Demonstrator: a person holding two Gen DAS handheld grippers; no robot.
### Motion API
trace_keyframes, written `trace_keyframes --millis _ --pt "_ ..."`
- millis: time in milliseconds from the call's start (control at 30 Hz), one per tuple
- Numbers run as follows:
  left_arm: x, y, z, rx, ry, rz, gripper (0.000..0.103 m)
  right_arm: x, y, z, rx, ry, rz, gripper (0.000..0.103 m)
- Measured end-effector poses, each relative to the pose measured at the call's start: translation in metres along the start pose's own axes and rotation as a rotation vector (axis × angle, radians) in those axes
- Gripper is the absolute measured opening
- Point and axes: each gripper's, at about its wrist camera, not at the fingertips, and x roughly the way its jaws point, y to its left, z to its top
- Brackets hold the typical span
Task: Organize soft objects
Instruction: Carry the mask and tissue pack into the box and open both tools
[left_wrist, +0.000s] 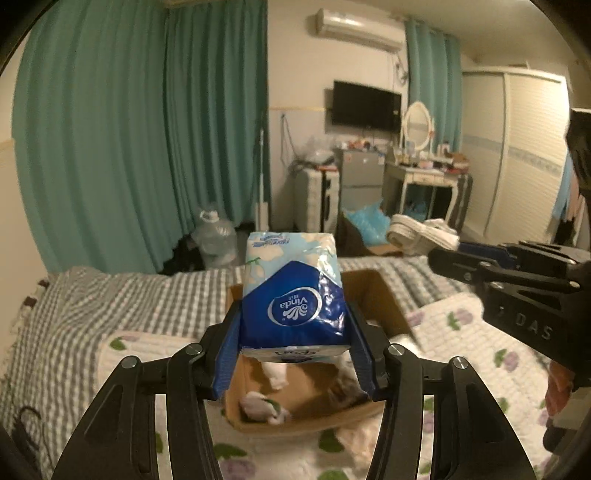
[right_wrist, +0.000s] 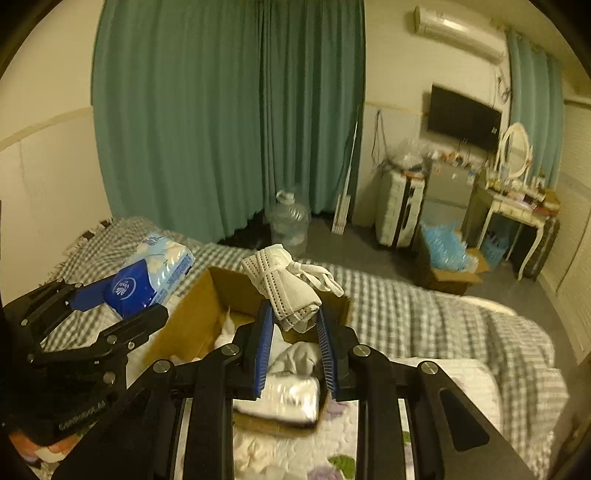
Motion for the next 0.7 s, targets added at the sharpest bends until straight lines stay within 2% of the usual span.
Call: trace_keyframes --millis 167,233,367,400,433,467,500,633,700 --pt "0.056 0.007 -0.013 0.025 0.068 0.018 0.052 0.072 -0.006 -0.012 0.002 0.076 0.019 0.024" --pt "0.081 0.011 -0.023 0.038 0.099 0.024 0.052 0.091 -0.008 -0.019 0.009 0.086 0.028 0.024" --pt "0.102 0.01 -0.033 0.081 0.115 0.036 0.054 0.11 -0.013 -0.024 0.037 0.078 0.033 0.027" --pt "0.104 0.01 -0.035 0.083 0.114 0.035 0.056 0.109 -0.015 -0.024 0.053 0.069 0.036 0.037" --pt "0.106 0.01 -0.036 0.08 0.107 0.03 0.062 0.107 -0.019 -0.025 0.065 0.053 0.038 0.059" --pt "0.107 0.01 -0.037 0.078 0.104 0.033 0.074 0.102 -0.021 -0.024 0.078 0.031 0.028 0.07" --pt "0.106 0.008 -0.037 0.08 0.103 0.045 0.079 0.096 -0.022 -0.024 0.083 0.015 0.024 0.077" --pt "0.092 0.008 -0.035 0.074 0.071 0.073 0.08 0.061 -0.021 -0.011 0.063 -0.033 -0.013 0.079" --pt "0.081 0.009 -0.028 0.064 0.062 0.081 0.08 0.035 -0.021 -0.004 0.063 -0.06 -0.019 0.086"
